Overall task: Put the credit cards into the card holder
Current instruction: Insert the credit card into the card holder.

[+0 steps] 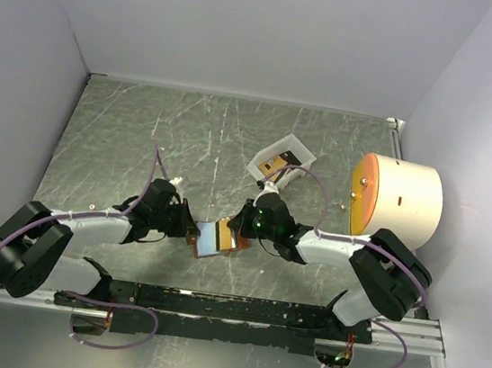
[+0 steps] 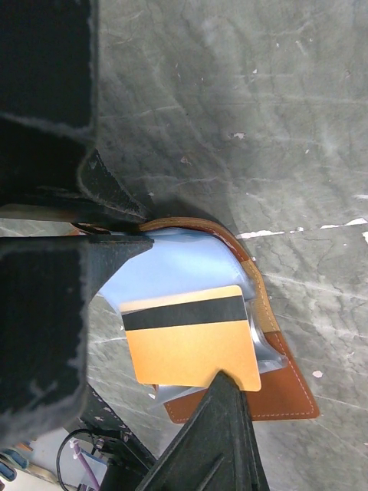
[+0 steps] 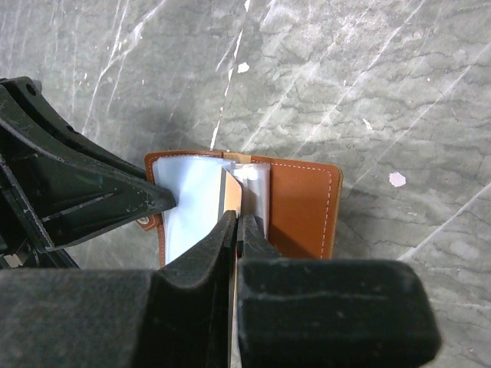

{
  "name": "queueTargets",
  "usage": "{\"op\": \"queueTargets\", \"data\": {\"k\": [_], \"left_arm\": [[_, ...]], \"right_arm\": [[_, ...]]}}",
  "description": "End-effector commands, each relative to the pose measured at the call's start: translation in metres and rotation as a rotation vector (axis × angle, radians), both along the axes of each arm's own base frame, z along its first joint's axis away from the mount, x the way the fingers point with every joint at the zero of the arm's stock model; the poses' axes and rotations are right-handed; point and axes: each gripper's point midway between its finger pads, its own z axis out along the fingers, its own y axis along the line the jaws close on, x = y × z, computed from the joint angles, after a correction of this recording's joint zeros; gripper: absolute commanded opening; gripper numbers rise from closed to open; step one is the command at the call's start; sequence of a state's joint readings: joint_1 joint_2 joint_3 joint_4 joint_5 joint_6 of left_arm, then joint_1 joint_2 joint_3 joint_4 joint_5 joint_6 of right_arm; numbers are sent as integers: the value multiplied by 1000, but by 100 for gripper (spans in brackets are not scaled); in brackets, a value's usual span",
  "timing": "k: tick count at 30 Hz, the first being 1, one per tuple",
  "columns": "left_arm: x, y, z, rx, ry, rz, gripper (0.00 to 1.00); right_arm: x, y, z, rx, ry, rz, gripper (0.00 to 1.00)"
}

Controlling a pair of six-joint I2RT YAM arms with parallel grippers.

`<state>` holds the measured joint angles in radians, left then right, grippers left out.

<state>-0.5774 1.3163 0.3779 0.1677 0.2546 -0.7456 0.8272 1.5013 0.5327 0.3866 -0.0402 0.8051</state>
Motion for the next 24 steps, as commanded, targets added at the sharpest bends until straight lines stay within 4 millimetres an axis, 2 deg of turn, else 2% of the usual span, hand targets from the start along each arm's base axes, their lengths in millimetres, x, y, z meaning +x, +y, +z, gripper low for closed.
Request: {"op": "queueTargets", "data": {"k": [1,17,21,24], "left_arm": [[-9,11,-11,44,29,7,16],[-8,10,-10,34,28,4,16],[-8,9,-8,28,26,4,19],[-8,8,-7,26,26,2,24]], "right_arm": [[-8,-8,-17,-93,40,8,0],[-12,1,-26,-120,64,51,0],[-13,3,-26,-119,69,56,0],[-8,1,-21,-154,60,44,12]]}}
